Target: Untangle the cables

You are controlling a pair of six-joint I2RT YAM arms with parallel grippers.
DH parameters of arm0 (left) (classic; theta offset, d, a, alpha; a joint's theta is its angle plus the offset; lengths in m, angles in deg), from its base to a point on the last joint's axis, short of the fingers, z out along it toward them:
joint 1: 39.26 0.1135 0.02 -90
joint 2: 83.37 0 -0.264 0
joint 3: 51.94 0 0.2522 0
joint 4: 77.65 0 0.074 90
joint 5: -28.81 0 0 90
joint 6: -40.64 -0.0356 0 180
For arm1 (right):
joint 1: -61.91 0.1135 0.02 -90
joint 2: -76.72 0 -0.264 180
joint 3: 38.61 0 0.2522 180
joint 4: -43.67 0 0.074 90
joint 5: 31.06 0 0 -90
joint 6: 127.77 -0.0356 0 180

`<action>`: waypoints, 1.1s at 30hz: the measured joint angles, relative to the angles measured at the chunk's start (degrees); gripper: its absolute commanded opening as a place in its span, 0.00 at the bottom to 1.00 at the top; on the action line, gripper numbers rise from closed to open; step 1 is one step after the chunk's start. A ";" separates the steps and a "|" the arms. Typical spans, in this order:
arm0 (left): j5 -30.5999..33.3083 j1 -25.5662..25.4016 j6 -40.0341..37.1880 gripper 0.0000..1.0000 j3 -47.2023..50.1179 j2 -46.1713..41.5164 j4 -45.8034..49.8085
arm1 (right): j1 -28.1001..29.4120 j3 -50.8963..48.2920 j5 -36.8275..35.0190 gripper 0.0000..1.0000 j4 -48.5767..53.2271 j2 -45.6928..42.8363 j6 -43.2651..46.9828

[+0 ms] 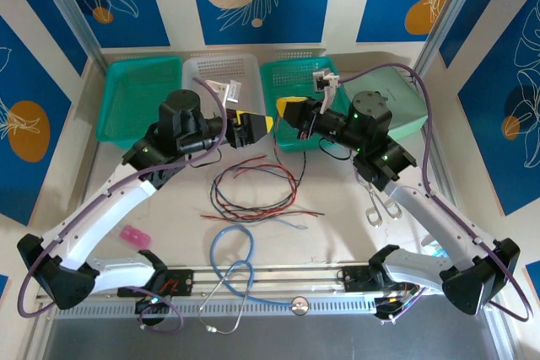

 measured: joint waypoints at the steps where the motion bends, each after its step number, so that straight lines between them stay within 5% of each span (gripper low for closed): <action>1: -0.81 0.00 0.09 0.43 0.00 0.37 -0.44 | -0.15 0.00 0.44 0.00 0.02 0.17 -0.24; 20: -3.10 0.07 0.39 0.12 0.26 3.45 -2.67 | -2.40 0.00 4.90 0.00 0.02 1.66 -3.39; 30: -3.10 0.11 0.48 0.22 0.55 3.45 -3.30 | -3.17 0.00 6.62 0.00 -0.44 1.66 -4.50; 33: -3.10 0.11 0.85 0.16 0.66 3.52 -3.48 | -3.17 0.00 7.10 0.00 -0.81 1.68 -4.74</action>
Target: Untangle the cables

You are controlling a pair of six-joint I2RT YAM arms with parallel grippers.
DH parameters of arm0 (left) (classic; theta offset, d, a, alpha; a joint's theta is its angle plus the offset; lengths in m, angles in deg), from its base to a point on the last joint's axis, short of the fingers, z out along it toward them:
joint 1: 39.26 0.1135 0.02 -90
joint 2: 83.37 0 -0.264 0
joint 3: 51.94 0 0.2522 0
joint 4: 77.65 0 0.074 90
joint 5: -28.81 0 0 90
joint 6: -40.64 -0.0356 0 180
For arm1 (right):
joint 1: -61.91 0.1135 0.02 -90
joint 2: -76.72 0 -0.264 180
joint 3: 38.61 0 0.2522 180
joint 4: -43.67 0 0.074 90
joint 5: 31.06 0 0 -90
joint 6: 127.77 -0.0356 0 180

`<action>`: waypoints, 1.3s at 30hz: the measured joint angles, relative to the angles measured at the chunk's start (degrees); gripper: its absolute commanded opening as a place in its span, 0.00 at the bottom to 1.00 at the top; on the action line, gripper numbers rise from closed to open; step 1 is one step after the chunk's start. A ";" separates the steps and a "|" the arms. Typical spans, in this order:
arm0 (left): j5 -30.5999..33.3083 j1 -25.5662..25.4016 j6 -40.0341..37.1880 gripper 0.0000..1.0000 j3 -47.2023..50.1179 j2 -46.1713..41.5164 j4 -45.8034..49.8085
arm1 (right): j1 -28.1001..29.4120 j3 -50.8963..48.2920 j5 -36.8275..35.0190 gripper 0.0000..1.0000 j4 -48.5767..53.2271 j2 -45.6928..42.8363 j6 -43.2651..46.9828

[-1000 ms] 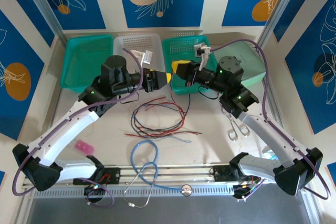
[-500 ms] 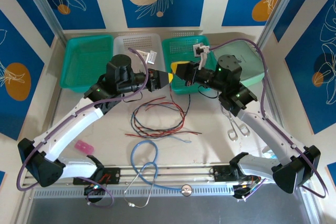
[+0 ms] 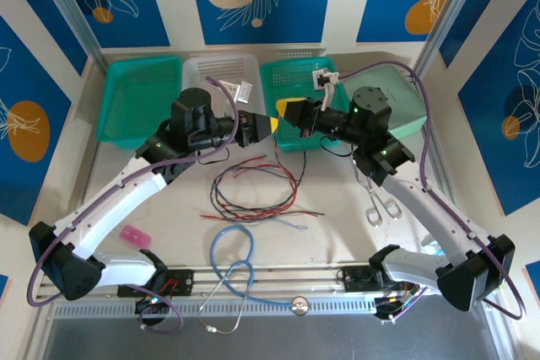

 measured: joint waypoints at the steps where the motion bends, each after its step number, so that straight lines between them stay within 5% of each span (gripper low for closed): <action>1: 0.00 0.00 -0.07 0.15 0.00 0.04 -0.07 | 0.00 0.00 0.15 0.00 -0.13 0.02 -0.02; 12: 0.00 0.00 -0.15 0.00 0.33 0.24 -0.46 | -0.26 0.00 1.18 0.00 -0.76 0.98 -0.83; 17: 0.57 0.07 -0.17 0.00 0.90 0.20 -0.70 | -0.92 0.02 2.05 0.39 -0.20 1.05 -1.46; 19: 0.90 0.26 -0.17 0.00 1.16 0.17 -0.68 | -1.55 0.07 2.91 0.44 0.02 1.05 -1.51; 34: 0.92 0.74 -0.02 0.00 1.27 0.15 -0.66 | -3.43 0.09 7.13 0.45 0.20 1.79 -2.80; 39: 0.90 0.74 -0.04 0.00 1.27 0.15 -0.63 | -2.51 0.13 7.85 0.30 0.46 3.37 -2.80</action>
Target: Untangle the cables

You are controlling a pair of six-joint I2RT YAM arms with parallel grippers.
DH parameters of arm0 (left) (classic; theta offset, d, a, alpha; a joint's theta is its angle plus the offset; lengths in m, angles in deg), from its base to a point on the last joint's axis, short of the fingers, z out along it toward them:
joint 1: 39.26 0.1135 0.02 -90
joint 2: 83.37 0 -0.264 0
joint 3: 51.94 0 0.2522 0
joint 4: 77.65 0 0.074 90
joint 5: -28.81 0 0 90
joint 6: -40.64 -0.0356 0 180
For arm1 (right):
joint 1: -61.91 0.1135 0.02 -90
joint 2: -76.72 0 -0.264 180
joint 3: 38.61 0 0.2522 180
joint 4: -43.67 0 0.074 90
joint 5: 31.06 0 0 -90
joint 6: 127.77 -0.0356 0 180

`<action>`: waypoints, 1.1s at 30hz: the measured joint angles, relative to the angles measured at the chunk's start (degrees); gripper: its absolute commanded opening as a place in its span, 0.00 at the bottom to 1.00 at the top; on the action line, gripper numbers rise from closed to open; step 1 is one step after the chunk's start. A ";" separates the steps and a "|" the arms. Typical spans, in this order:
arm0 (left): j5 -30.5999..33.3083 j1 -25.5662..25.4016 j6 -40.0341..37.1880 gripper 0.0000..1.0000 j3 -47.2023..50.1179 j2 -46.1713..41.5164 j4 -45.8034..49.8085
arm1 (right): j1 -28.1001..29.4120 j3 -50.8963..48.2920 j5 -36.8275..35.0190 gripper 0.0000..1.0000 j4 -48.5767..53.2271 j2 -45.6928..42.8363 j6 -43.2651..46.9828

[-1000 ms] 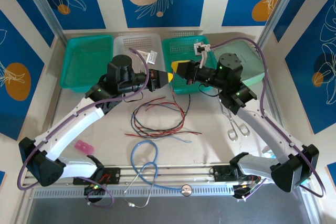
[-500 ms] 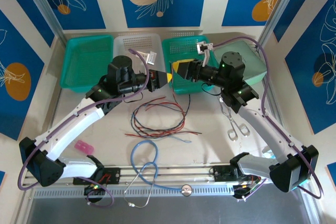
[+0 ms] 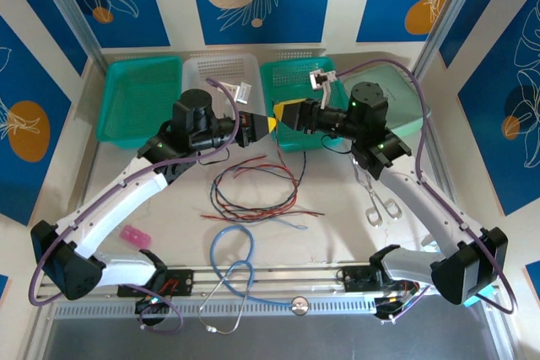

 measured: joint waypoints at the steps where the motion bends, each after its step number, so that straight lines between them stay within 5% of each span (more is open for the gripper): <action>1: 0.00 0.00 0.02 0.00 0.00 0.00 0.00 | 0.04 0.07 0.00 0.26 0.13 0.37 -0.11; 7: 0.02 0.02 0.00 0.00 0.00 0.00 0.09 | 0.09 0.22 -0.04 0.10 0.28 1.05 -0.15; 11: 0.00 0.13 0.00 0.00 0.00 0.00 0.22 | 0.04 0.22 -0.09 0.30 0.22 0.98 0.00; 13: 0.00 0.15 0.00 0.00 0.00 0.00 0.24 | -0.04 0.22 -0.13 0.30 0.22 0.98 -0.04; 26: 0.00 0.17 0.00 0.00 0.00 0.00 0.24 | -0.31 0.22 -0.26 0.00 0.24 0.44 -0.50; 33: 0.42 0.68 0.00 0.00 0.00 -0.13 0.31 | -0.42 0.20 -1.88 0.00 0.74 -0.50 0.09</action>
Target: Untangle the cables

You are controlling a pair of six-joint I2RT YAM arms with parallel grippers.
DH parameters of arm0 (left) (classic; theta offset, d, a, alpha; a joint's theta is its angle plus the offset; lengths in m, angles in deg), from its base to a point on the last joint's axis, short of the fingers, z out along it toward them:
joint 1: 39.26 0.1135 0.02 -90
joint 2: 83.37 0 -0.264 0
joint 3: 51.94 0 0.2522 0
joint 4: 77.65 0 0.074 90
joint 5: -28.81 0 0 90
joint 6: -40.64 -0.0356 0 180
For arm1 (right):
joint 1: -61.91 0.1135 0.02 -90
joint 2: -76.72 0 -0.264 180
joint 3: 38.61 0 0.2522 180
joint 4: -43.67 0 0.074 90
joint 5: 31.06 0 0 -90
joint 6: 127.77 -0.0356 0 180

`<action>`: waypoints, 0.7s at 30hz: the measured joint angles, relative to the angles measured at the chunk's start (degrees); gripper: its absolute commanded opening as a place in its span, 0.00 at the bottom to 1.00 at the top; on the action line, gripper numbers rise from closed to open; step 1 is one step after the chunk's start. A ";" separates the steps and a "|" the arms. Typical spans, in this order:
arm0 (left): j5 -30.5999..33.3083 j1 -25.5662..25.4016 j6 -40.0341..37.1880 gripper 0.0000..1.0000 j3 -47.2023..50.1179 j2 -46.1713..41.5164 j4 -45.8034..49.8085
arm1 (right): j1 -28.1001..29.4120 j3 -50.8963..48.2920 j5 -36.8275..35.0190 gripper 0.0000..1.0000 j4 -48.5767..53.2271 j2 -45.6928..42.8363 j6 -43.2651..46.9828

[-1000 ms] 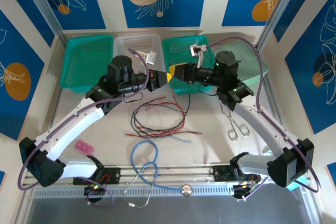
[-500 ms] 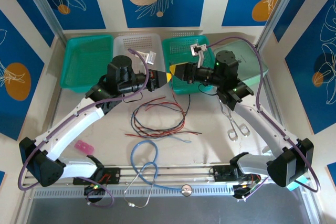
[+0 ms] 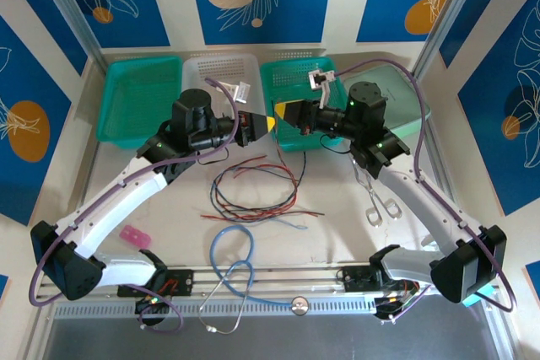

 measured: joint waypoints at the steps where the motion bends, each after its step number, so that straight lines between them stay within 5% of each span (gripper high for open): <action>1: 0.24 0.24 0.00 0.00 0.00 -0.15 0.04 | -0.09 -0.02 -0.63 0.00 0.20 -0.50 0.17; 13: 1.95 3.54 -0.81 0.00 -8.07 -1.88 6.27 | -2.75 2.78 -10.12 0.00 5.73 -9.66 2.43; 21: 3.69 12.15 2.40 0.00 -14.99 -1.46 5.99 | -6.71 10.21 -15.02 0.00 11.41 -10.32 2.58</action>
